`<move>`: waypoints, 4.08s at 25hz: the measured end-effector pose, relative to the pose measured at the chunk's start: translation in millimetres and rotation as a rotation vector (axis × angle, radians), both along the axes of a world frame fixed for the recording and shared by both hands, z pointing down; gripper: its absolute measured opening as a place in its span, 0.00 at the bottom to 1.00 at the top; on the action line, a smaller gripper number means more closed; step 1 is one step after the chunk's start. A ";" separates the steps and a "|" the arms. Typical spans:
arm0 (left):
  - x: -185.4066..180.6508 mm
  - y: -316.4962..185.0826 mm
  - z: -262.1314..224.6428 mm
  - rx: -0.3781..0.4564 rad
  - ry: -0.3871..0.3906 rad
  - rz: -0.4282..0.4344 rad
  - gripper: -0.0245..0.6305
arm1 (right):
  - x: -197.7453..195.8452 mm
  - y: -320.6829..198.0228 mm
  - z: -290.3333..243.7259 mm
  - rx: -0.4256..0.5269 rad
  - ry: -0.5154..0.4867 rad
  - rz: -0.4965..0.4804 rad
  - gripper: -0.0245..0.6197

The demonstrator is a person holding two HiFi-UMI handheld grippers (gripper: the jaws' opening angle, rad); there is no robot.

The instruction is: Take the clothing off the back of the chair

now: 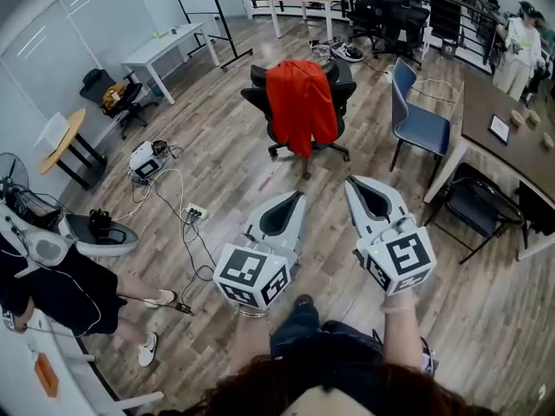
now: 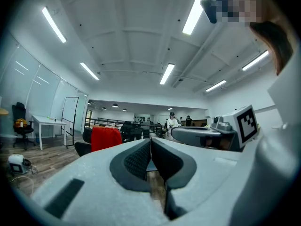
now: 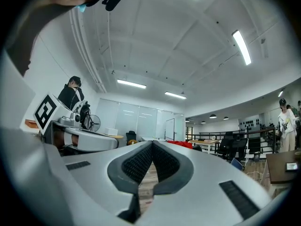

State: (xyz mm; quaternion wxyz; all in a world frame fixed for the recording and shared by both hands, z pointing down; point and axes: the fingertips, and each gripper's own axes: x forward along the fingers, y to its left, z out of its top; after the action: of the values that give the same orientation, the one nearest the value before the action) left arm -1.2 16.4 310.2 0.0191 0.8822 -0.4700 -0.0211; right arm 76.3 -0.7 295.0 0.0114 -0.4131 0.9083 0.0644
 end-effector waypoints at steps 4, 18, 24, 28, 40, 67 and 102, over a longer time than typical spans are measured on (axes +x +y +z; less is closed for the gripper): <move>-17.1 -24.0 -0.5 0.000 0.000 0.016 0.07 | -16.8 -22.5 -1.8 -0.002 -0.006 0.014 0.02; -82.3 -96.3 6.6 -0.017 0.007 0.073 0.07 | -71.9 -90.3 -0.2 -0.031 -0.033 0.094 0.02; -100.4 -115.1 10.7 -0.029 0.014 0.098 0.07 | -86.5 -106.6 3.6 -0.049 -0.030 0.126 0.02; -105.3 -129.4 8.5 -0.024 0.023 0.106 0.07 | -89.7 -118.8 3.0 -0.053 -0.046 0.133 0.03; -107.5 -189.4 14.8 -0.032 0.019 0.115 0.07 | -89.9 -178.1 9.8 -0.059 -0.065 0.136 0.08; -112.0 -367.6 29.2 -0.148 0.097 0.081 0.28 | -69.4 -356.1 31.3 -0.151 -0.075 0.076 0.34; -57.6 -480.9 95.9 -0.343 0.182 0.235 0.35 | -85.0 -480.4 115.9 -0.386 -0.105 -0.116 0.53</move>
State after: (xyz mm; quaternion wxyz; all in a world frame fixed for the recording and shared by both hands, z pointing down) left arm -58.8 -464.5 406.1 0.2136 0.9092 -0.3568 -0.0179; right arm -8.7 -481.0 410.8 -0.0169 -0.3575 0.9242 -0.1334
